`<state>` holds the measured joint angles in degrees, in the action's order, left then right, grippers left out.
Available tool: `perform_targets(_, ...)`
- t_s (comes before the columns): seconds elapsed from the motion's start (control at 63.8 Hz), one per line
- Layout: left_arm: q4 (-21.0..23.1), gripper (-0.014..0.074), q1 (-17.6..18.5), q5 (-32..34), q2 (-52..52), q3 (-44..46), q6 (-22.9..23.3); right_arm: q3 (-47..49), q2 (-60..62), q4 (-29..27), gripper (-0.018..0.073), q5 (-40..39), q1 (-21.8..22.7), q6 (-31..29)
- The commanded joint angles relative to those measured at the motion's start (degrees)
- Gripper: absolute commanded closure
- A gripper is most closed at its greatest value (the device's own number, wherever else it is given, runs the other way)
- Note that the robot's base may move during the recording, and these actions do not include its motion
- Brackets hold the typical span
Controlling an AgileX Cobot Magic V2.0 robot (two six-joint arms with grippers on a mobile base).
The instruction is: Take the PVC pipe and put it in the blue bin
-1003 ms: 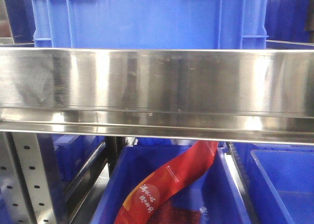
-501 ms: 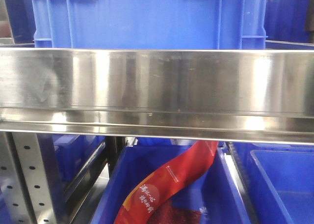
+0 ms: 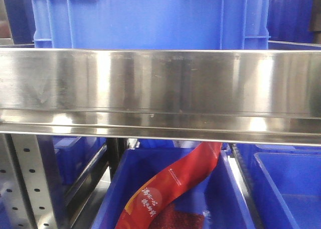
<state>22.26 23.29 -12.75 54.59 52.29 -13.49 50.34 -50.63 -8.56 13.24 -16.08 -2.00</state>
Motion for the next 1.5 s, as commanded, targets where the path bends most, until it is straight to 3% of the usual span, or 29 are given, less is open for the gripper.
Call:
perform_targets(0.0, 0.94, 0.0707, 0.42, 2.86, -6.31, -5.72, 0.25, -3.91, 4.62, 0.58, 0.0727, -2.12, 0.09, 0.0)
perform_targets(0.157, 0.94, 0.0707, 0.42, 6.24, -14.95, -12.54, 0.25, -7.42, 9.81, 0.58, 0.0727, -3.11, 0.09, 0.0)
perform_targets(0.407, 0.94, 0.0707, 0.42, 7.62, -21.8, -12.93, 0.25, -7.42, 12.69, 0.58, 0.0727, -4.77, 0.09, 0.0)
perform_targets(0.956, 0.94, 0.0707, 0.42, 7.77, -22.66, -12.93, 0.25, -7.47, 12.58, 0.58, 0.0727, -4.66, 0.09, 0.0)
perform_targets(1.065, 0.94, 0.0707, 0.42, 7.77, -22.66, -12.93, 0.25, -8.82, 13.62, 4.44, 0.0727, -5.03, 0.37, 0.0)
perform_targets(1.222, 0.94, 0.0707, 0.42, 7.77, -22.66, -12.93, 0.25, -18.51, 18.76, 5.06, 0.0727, -9.77, 7.93, 0.4)
perform_targets(1.379, 0.94, 0.0707, 0.42, 7.77, -22.66, -12.93, 0.25, -31.43, 25.05, 5.06, 0.0727, -19.68, 16.91, 0.4)
perform_targets(1.488, 0.94, 0.0707, 0.42, 7.77, -22.66, -12.93, 0.25, -39.23, 29.35, 5.06, 0.0727, -20.98, 20.66, 0.4)
